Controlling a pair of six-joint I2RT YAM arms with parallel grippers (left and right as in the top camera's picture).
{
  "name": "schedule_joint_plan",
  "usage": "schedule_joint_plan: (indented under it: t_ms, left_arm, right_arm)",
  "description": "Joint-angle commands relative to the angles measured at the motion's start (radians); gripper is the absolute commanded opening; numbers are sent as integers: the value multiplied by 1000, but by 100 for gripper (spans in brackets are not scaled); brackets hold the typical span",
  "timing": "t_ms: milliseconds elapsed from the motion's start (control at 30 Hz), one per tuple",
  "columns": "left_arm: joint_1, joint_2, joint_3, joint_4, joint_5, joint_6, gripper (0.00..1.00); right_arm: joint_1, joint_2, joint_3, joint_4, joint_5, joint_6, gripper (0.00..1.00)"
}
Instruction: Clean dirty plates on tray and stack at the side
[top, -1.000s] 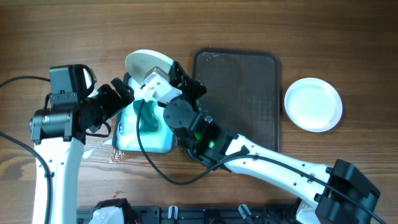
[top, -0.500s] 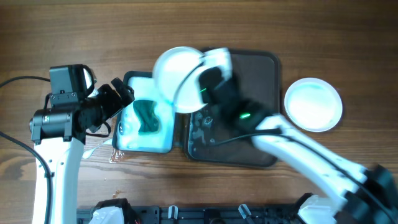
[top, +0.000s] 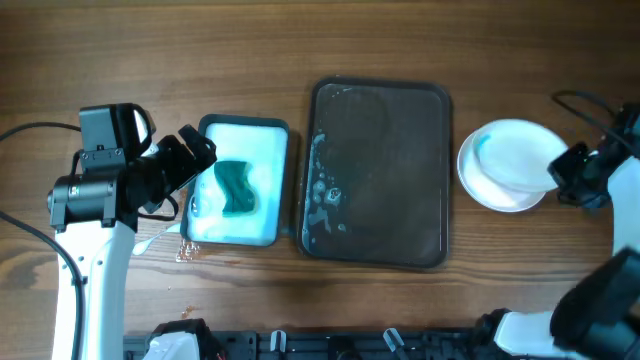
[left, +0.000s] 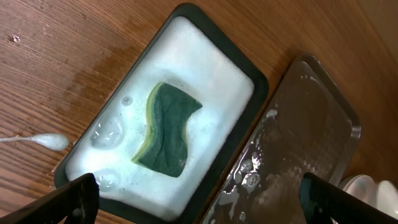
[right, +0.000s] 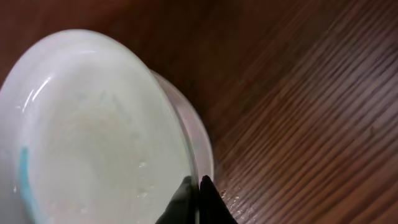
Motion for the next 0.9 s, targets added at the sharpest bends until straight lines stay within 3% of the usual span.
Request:
schedule_joint_plan:
  t_ms: [0,33,133,233,267,300,333,433,567,633,733,867]
  left_arm:
    - [5,-3,11,0,12,5,100]
    - [5,-3,11,0,12,5,100]
    - [5,-3,11,0,12,5,100]
    - [5,-3,11,0,12,5,100]
    - [5,-3,11,0,12,5,100]
    - [5,-3,11,-1,12,5,100]
    - [5,-3,11,0,12,5,100]
    - [5,-3,11,0,12,5,100]
    - [5,-3,11,0,12,5,100]
    - [5,-3,11,-1,12,5,100]
    - [5,-3,11,0,12,5,100]
    - [5,-3,11,0,12,5,100]
  right_arm:
    - [12,52,-5,1,-109,-111,56]
    - [17,11,13,-14,-211,-148,65]
    - [64,-136,53,-43,-521,-301,64]
    - [212,-372,79,-112,-715,-378,64]
    - [303,-459,79,-114,-716,-370,66]
    - [387,-526,79,-110,-716,-370,86]
    - [474,-585,79,-102,-715,-370,100]
    - [621,-676,78,-99,-715,-336,100]
    - [645,-706,78,-148,-634,-225,100]
    - [645,-706,78,-143,-568,-296,100]
    - [686,-771,56,-70,-466,-533,100]
    - [736,-943,-110,84,-225,-547,100]
